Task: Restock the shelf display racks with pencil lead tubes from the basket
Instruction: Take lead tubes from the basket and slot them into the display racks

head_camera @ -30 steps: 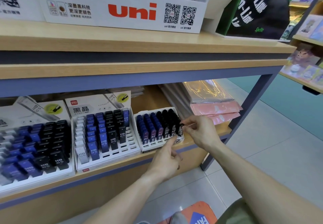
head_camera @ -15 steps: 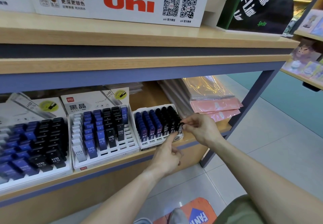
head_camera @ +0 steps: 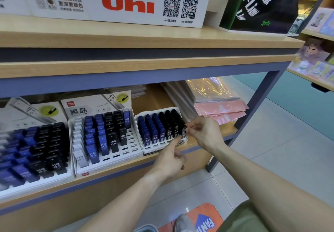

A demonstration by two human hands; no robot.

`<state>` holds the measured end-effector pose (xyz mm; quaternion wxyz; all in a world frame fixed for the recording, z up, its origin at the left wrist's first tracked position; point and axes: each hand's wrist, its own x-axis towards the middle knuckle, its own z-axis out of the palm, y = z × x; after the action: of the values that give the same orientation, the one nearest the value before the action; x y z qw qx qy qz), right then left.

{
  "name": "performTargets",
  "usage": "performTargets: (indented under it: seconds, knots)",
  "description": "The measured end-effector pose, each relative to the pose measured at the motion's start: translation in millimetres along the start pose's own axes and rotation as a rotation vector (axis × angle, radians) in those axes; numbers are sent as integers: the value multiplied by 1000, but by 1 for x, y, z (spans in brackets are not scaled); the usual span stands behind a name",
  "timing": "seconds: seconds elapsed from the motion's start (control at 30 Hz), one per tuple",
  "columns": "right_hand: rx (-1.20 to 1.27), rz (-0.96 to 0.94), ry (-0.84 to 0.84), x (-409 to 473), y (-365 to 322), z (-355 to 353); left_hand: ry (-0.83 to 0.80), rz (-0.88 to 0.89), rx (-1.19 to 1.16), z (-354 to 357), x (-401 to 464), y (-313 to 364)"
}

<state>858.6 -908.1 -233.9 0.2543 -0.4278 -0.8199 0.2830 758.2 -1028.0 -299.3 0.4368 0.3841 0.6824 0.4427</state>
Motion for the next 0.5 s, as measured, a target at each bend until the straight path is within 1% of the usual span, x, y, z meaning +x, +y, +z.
performTargets:
  seconds: [0.17,0.33,0.5]
  knots:
    - [6,79,-9,-1,4,0,-40,-16,-3,1,-2,1]
    - [-37,129,-57,-3,7,3,-24,-13,6,2,-2,2]
    - [-98,151,-57,-3,4,5,-7,15,21,0,-5,4]
